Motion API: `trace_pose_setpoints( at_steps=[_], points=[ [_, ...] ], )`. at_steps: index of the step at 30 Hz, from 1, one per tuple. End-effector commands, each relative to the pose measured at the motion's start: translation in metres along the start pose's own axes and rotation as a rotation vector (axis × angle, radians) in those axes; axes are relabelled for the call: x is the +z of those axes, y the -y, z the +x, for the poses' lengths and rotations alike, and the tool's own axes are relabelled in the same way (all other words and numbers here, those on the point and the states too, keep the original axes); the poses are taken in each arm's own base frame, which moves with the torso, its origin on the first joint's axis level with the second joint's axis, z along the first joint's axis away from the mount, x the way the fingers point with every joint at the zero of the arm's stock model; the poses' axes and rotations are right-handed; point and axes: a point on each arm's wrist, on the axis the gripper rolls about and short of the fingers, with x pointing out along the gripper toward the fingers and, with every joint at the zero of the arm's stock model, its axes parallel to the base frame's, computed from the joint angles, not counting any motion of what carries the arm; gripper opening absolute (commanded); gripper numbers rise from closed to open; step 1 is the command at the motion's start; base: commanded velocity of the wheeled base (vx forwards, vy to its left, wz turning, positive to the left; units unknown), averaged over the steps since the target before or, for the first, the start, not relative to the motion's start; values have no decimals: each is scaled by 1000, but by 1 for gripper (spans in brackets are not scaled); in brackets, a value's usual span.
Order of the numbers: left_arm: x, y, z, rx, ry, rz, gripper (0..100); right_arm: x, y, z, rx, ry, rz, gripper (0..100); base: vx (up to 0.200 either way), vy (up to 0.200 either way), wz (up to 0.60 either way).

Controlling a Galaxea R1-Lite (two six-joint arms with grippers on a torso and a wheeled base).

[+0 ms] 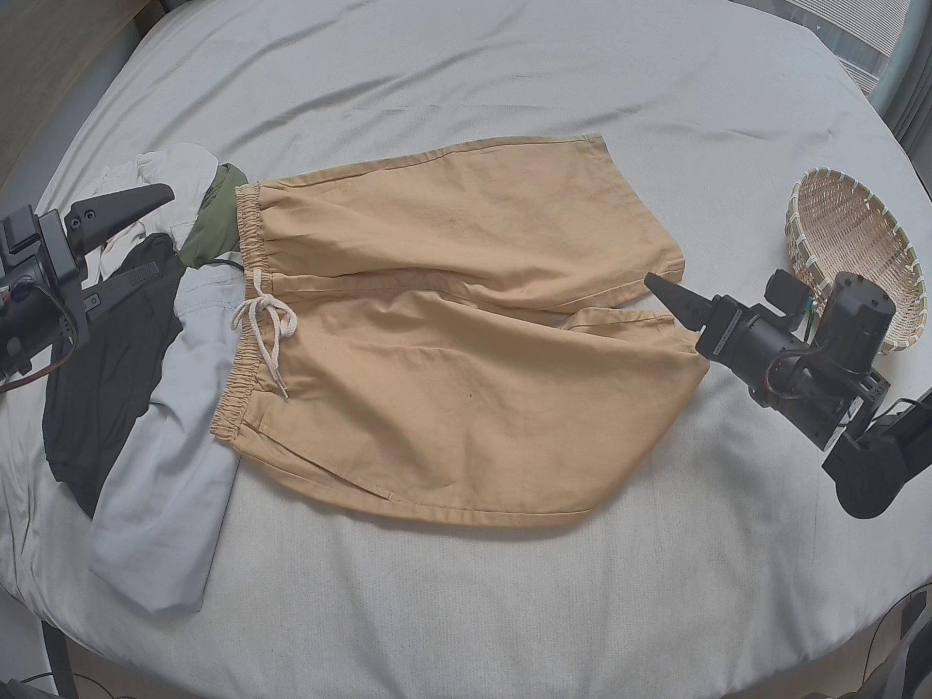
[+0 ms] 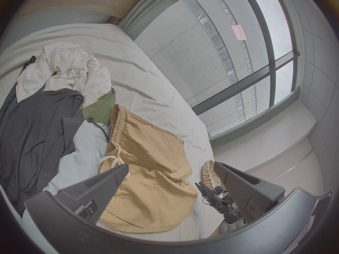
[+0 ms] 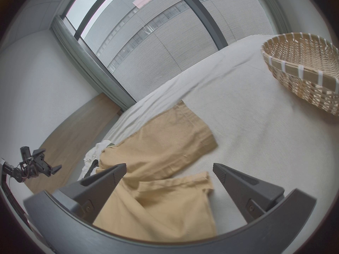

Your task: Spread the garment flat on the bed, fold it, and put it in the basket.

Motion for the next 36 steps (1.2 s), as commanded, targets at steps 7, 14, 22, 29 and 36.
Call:
trace_pose_setpoints(
  at_steps=[7, 14, 22, 29, 36],
  points=[
    [-8, -9, 1, 6, -6, -8, 100, -14, 10, 7, -31, -51, 9, 100, 0, 0, 0],
    [-8, -9, 1, 5, -7, -8, 100, -23, 10, 13, -28, -69, 24, 0, 0, 0, 0],
    [-10, -10, 1, 9, -11, -10, 100, -10, -10, 8, 40, -27, 73, 0, 0, 0, 0],
    [-11, -11, 1, 4, -6, -5, 100, 18, -30, -12, 108, 62, 68, 0, 0, 0, 0],
    [-13, -12, 0, -2, 1, 1, 100, 26, -41, -12, 179, 78, 64, 0, 0, 0, 0]
  ],
)
